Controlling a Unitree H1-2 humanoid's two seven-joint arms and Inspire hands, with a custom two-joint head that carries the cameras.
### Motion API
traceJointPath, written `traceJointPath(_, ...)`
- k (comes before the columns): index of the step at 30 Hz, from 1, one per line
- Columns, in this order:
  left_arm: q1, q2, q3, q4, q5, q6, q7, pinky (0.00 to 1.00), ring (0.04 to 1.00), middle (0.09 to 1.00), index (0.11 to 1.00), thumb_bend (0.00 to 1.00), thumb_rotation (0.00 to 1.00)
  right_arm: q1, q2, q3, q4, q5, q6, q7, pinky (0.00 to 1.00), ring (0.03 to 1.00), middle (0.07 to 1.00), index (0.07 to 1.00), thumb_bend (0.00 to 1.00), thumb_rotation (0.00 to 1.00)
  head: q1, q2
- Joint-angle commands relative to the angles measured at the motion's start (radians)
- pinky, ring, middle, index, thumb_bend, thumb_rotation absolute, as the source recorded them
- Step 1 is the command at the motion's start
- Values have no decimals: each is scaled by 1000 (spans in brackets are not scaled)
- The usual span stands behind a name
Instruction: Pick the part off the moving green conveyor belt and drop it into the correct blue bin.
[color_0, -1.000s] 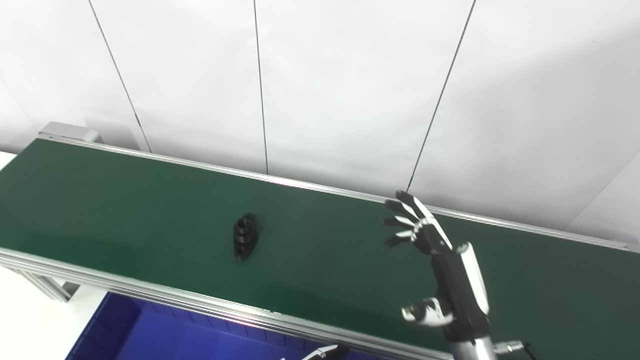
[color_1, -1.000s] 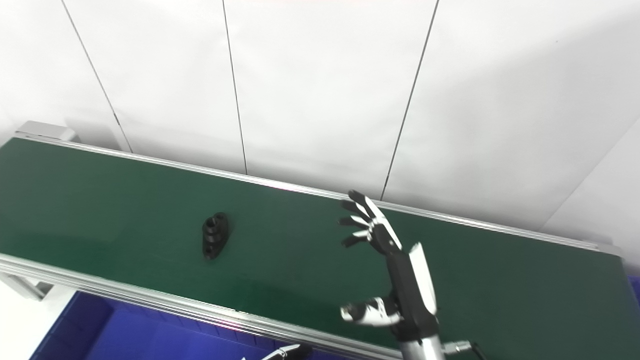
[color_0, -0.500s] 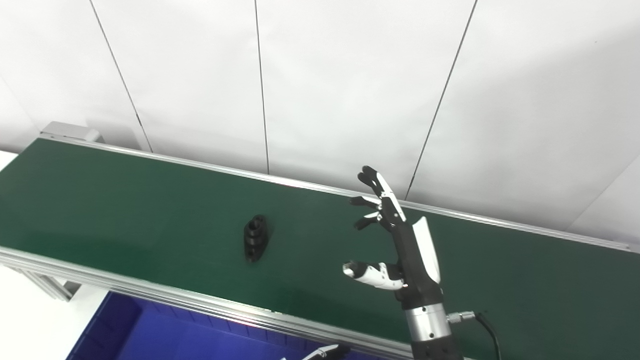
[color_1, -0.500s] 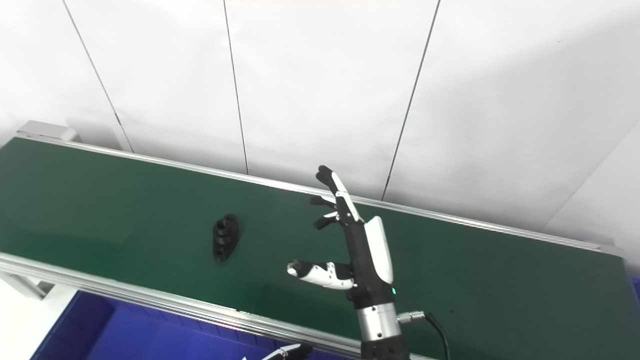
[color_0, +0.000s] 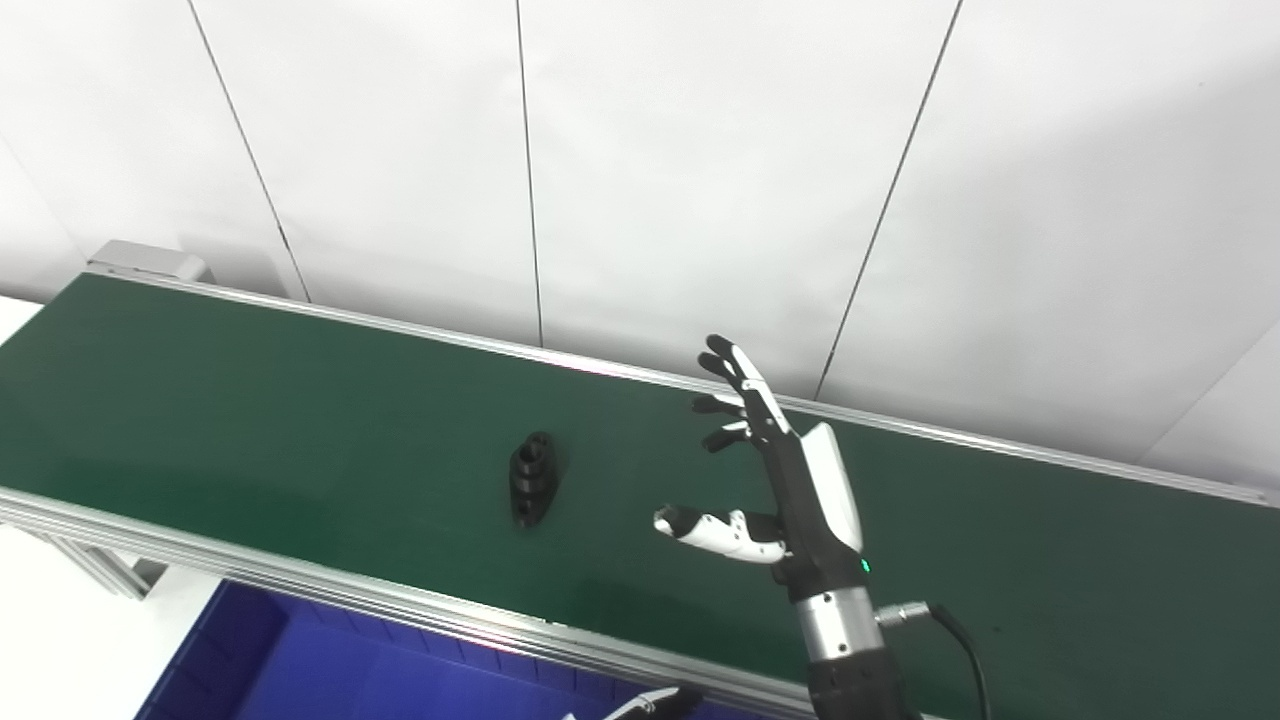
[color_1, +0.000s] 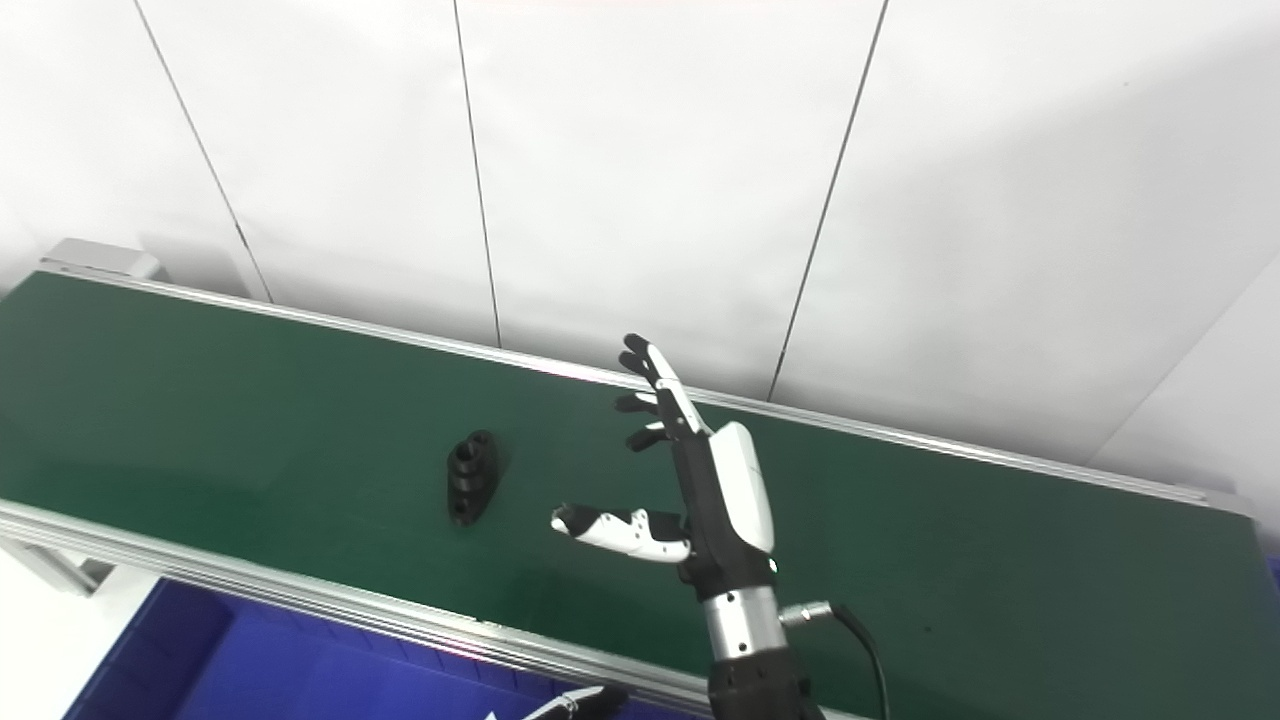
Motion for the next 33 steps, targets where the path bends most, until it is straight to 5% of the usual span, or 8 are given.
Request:
traceJointPath(1, -4, -48, -26, 17, 10, -16, -18, 770, 820, 831, 822, 1000, 934, -52, -7, 5, -3, -9, -34, -26, 565, 723, 867, 926, 958, 796, 0, 1)
traceJointPath(16, -10, -65, -21, 28, 22, -16, -21, 775, 821, 832, 823, 998, 936, -264, -83, 47, 185, -88, -69, -66, 544, 703, 866, 932, 986, 809, 18, 1)
traceJointPath(33, -22, -87, -19, 55, 15, -16, -27, 787, 824, 829, 818, 1000, 940, -423, -131, 191, 410, -207, -14, -6, 553, 759, 858, 889, 1000, 749, 29, 1)
